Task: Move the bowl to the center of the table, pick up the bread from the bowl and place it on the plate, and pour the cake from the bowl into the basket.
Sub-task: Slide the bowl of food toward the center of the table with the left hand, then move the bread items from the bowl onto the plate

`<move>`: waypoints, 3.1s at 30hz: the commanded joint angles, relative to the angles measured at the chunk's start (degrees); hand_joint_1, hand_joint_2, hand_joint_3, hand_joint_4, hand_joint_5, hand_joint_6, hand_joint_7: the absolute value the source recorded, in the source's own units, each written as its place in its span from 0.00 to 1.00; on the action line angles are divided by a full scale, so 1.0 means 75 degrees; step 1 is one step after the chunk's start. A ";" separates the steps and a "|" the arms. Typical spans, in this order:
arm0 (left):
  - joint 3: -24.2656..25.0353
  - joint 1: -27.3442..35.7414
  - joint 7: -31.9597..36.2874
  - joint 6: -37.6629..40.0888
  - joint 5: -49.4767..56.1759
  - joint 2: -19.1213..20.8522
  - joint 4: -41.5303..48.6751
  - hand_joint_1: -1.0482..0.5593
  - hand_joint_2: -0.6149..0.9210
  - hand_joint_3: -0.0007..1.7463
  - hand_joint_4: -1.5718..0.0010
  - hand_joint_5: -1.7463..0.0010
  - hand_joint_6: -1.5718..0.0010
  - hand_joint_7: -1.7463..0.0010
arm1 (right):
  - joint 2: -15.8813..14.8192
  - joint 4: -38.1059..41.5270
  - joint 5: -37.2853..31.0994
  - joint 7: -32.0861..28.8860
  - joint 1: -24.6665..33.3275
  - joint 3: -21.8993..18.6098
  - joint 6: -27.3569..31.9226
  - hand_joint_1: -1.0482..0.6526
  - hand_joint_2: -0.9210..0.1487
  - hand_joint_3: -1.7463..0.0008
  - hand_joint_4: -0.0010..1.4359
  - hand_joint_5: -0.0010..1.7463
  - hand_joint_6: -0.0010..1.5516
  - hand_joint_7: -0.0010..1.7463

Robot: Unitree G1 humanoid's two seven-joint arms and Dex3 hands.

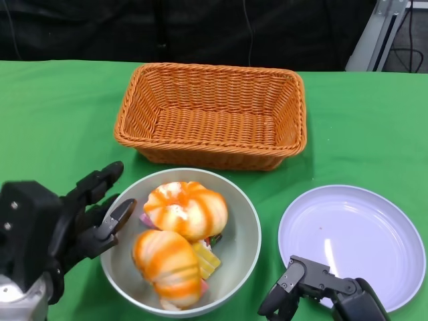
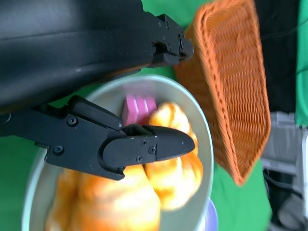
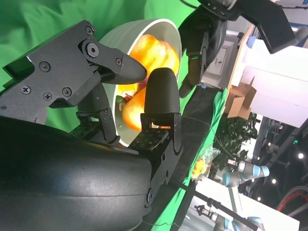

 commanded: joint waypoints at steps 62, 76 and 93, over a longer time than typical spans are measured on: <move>0.1596 -0.1338 -0.0960 -0.6353 -0.1260 0.0291 0.4888 0.52 0.89 0.35 0.51 0.15 0.45 0.36 | -0.0838 -0.2434 -0.4040 0.1195 -0.2572 -0.0335 0.2943 0.23 0.01 1.00 0.35 0.13 0.33 0.00; 0.1511 -0.1346 -0.1108 -0.6854 -0.1165 0.0253 0.5131 0.53 0.91 0.34 0.50 0.16 0.44 0.37 | -0.0671 0.0387 -0.5599 0.0001 -0.4075 0.0815 0.3369 0.16 0.00 0.99 0.36 0.08 0.30 0.00; 0.1437 -0.1272 -0.0838 -0.6931 -0.0909 0.0192 0.5036 0.56 0.91 0.34 0.50 0.16 0.45 0.36 | -0.0272 0.1936 -0.5935 -0.0588 -0.5243 0.1783 0.3755 0.17 0.01 0.99 0.38 0.05 0.31 0.00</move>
